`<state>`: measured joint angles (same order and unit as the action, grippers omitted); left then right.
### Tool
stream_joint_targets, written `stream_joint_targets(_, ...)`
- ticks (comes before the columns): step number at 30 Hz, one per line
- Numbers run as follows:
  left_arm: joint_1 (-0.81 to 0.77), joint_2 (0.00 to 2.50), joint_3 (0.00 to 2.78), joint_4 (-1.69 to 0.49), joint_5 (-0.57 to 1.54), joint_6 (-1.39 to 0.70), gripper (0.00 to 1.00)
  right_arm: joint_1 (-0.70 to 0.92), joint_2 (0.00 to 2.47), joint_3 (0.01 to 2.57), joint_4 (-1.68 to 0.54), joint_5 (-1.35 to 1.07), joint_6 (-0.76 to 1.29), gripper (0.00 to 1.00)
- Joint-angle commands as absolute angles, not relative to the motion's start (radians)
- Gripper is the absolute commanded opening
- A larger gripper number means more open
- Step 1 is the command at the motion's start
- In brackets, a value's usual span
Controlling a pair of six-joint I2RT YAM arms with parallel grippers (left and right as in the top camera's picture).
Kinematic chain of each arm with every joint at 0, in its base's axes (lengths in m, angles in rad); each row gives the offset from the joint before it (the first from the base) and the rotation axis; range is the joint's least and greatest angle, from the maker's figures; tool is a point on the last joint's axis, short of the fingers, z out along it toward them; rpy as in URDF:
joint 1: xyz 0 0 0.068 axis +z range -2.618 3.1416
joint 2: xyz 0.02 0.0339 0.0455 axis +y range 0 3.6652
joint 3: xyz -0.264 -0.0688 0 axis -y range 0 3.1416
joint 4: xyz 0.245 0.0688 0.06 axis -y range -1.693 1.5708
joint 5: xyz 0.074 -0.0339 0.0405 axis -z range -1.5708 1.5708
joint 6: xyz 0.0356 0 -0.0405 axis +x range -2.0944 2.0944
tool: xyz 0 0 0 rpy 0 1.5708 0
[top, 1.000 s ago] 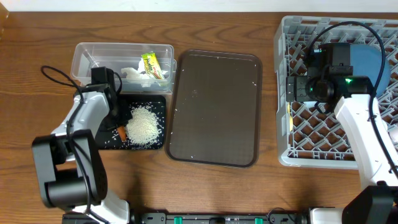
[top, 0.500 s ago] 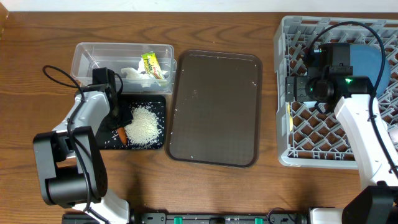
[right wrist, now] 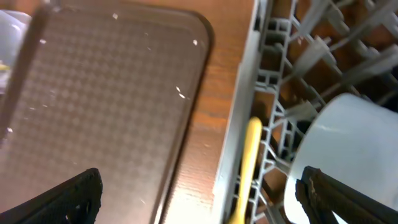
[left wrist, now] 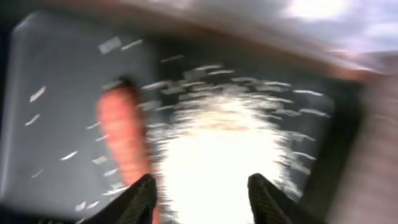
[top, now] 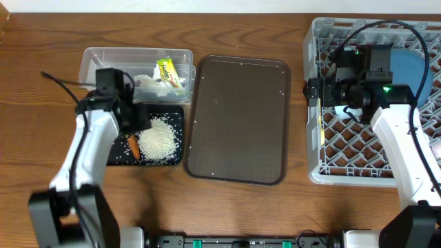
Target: Sort waste into correct bins and load items into the dishwasher rack
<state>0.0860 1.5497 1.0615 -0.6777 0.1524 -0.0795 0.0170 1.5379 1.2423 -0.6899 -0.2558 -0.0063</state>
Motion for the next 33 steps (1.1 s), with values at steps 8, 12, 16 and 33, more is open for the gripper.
stream_joint_targets(8, -0.047, 1.501, 1.085, -0.885, 0.277, -0.001, 0.69, -0.188, 1.520, 1.242, -0.799, -0.319, 0.011, 0.96)
stream_joint_targets(12, -0.025, 1.493, 1.085, -0.973, 0.276, 0.000, 0.68, -0.282, 1.501, 1.242, -0.874, -0.318, 0.014, 0.89)
stream_joint_targets(16, -0.025, 1.440, 1.085, -0.957, 0.270, 0.007, 0.69, -0.347, 1.465, 1.242, -0.928, -0.300, 0.014, 0.89)
stream_joint_targets(33, -0.255, 1.031, 0.953, -0.843, 0.107, 0.018, 0.76, -0.360, 1.061, 0.921, -0.763, -0.205, 0.060, 0.99)
